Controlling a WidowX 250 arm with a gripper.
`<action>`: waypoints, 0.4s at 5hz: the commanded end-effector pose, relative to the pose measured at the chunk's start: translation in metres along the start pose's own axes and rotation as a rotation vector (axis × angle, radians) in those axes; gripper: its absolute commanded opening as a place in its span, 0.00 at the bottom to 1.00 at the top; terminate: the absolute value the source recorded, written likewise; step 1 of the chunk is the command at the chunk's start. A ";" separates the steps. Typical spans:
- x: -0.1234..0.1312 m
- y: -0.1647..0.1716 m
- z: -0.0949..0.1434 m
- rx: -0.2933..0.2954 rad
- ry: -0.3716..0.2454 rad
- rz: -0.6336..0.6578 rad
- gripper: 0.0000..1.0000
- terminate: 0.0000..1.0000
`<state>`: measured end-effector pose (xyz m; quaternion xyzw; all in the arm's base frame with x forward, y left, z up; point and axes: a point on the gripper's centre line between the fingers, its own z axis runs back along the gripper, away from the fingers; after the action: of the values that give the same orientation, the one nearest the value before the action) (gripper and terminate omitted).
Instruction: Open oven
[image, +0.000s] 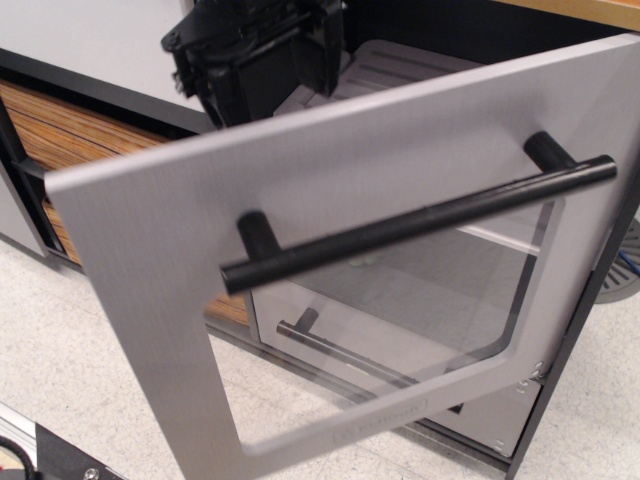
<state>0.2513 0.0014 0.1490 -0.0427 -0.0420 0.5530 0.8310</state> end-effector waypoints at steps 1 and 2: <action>-0.022 0.002 -0.008 -0.051 0.023 -0.044 1.00 0.00; -0.041 -0.003 -0.023 -0.021 0.020 -0.114 1.00 0.00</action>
<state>0.2428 -0.0491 0.1119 -0.0458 -0.0276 0.5033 0.8624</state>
